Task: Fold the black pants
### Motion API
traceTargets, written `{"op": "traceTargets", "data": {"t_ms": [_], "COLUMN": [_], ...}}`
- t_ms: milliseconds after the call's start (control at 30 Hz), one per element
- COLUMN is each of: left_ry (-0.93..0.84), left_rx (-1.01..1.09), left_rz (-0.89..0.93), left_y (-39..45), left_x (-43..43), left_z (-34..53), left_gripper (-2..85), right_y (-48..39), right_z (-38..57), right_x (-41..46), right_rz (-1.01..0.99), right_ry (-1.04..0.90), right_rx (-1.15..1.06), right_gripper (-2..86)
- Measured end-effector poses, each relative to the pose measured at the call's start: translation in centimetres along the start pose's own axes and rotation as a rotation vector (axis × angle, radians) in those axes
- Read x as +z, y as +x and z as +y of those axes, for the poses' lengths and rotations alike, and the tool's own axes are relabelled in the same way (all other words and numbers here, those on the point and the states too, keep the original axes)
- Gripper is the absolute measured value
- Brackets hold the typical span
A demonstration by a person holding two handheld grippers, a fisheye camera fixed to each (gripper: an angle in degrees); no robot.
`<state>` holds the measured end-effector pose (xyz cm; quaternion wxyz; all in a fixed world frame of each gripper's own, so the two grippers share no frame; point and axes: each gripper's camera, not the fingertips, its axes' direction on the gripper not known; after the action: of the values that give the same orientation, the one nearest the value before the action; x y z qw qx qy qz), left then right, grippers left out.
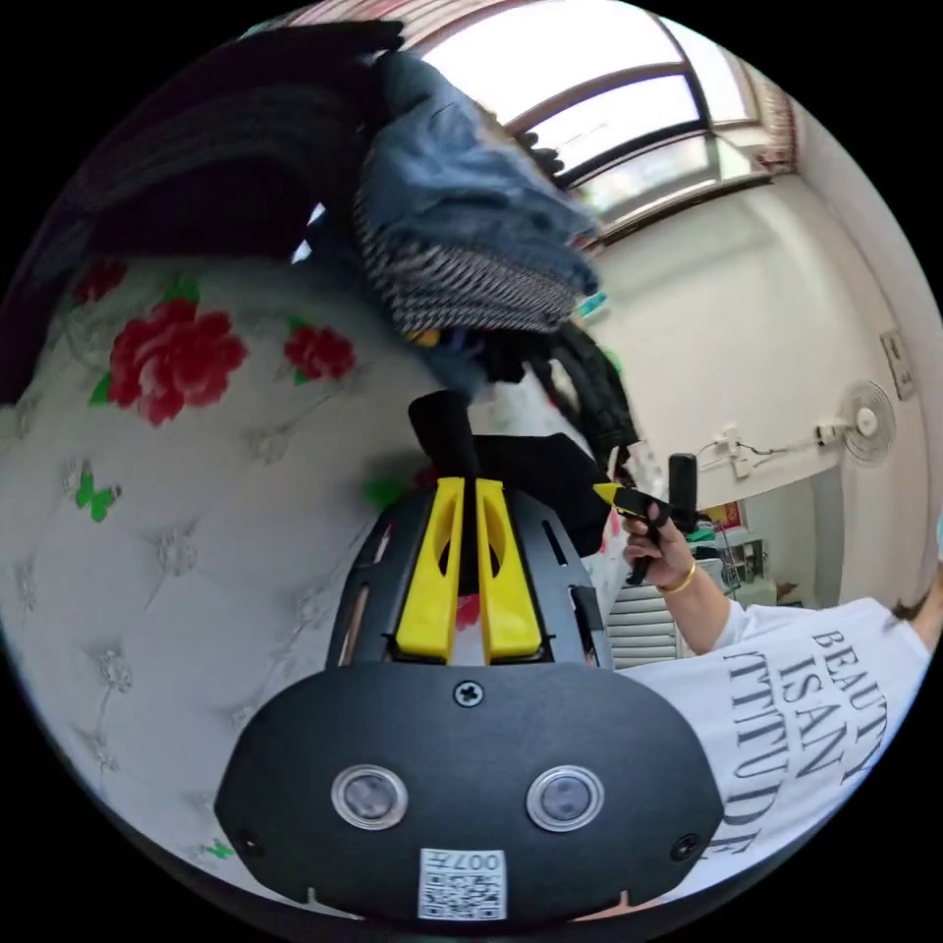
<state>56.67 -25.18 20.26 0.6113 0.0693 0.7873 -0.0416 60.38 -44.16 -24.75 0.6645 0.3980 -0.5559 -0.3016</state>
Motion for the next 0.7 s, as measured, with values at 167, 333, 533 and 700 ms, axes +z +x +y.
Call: {"op": "traceTargets", "data": {"t_ms": [167,333,533,700], "left_ry": [0.241,0.447,0.338,0.171], "left_rx": [0.283,0.282,-0.005,-0.065], "left_rz": [0.004,-0.193,-0.462,-0.525], "left_y": [8.8,10.2,1.8,-3.5], "left_x": [-8.3,-13.2,-7.9,-1.5], "left_z": [-5.6,-14.0,-17.1,-8.5], "left_gripper": [-0.1,2.3,7.0,6.4], "right_y": [-11.2,-19.5,-13.5,2.0], "right_z": [-8.1,-18.4,-21.8,-14.1], "right_x": [-8.1,-10.7,-4.1,-2.3], "right_rz": [-0.072,0.01,0.279,0.47], "right_ry": [0.162,0.309,0.302,0.254], "right_rx": [-0.301,-0.458,-0.333,-0.108], "right_gripper": [2.6,5.2,7.6,7.7]}}
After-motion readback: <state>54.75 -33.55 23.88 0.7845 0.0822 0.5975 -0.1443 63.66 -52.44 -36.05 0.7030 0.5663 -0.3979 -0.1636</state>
